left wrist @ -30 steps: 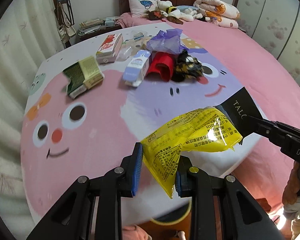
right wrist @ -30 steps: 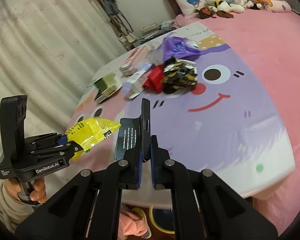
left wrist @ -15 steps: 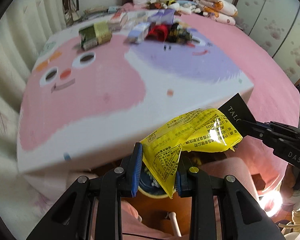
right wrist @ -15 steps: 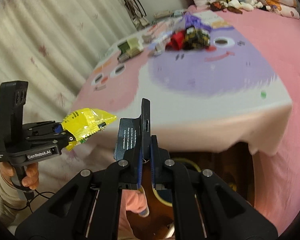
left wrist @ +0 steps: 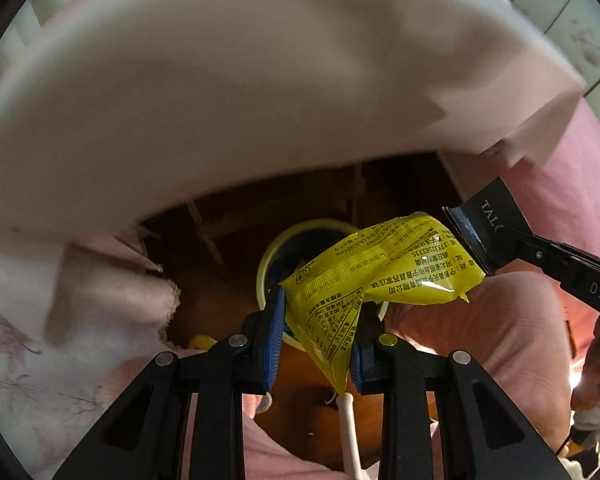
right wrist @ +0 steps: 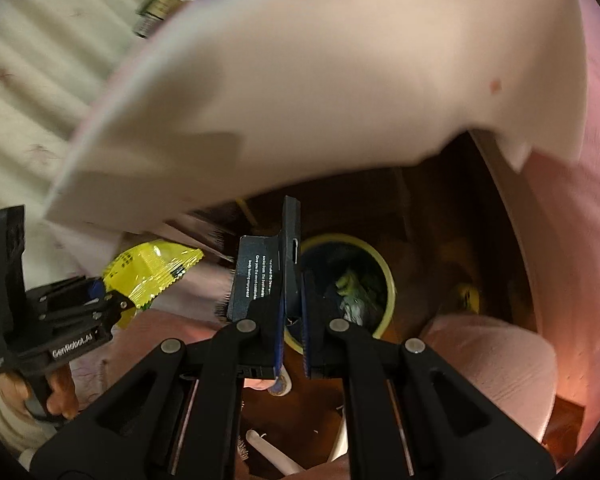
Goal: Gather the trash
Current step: 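Carry the yellow snack bag and black box down over the blue bin with both tools, then open both tools to drop the snack bag and black box into the bin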
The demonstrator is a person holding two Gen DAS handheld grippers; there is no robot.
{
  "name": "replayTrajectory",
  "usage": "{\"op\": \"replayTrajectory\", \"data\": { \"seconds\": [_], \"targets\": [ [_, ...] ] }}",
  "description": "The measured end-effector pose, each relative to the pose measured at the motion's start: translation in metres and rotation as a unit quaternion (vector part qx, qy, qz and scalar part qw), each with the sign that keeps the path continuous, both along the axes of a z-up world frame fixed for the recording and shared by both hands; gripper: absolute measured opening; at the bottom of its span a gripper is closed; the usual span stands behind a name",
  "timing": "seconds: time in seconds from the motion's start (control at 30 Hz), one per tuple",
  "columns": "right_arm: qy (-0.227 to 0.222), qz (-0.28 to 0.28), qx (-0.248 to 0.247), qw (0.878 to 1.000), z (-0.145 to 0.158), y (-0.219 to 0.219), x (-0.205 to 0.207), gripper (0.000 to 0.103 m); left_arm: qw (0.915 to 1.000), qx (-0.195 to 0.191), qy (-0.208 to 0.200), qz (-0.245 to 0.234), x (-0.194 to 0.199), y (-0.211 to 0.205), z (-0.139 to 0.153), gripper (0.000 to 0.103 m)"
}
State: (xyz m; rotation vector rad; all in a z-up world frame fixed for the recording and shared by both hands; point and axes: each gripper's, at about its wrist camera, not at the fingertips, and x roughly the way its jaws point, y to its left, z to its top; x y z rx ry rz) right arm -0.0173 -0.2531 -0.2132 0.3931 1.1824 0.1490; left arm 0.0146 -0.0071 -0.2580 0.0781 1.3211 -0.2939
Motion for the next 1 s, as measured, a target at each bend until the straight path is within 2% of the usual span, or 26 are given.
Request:
{"op": "replayTrajectory", "data": {
  "seconds": [0.2,0.3,0.47,0.7,0.87,1.0],
  "targets": [
    [0.040,-0.017,-0.014,0.999,-0.065,-0.006,0.003,0.005,0.9990,0.021,0.036,0.017,0.009,-0.012,-0.064,0.027],
    [0.051,-0.017,-0.028,0.998,-0.091,-0.004,0.014,0.005,0.9982,0.036,0.046,0.015,0.017,-0.019,-0.089,0.027],
    [0.074,-0.019,-0.024,0.997,-0.130,-0.001,0.019,0.005,0.9962,0.046,0.071,0.021,0.033,-0.029,-0.126,0.027],
    [0.091,0.000,-0.035,0.995,-0.154,0.012,0.030,0.005,0.9948,0.049,0.088,0.017,0.045,-0.032,-0.167,0.028],
    [0.100,0.009,-0.042,0.994,-0.168,0.023,0.038,0.005,0.9948,0.048,0.089,0.010,0.046,-0.033,-0.177,0.030],
    [0.101,0.010,-0.038,0.994,-0.172,0.025,0.040,0.005,0.9947,0.045,0.092,0.005,0.047,-0.033,-0.182,0.035]
  ]
}}
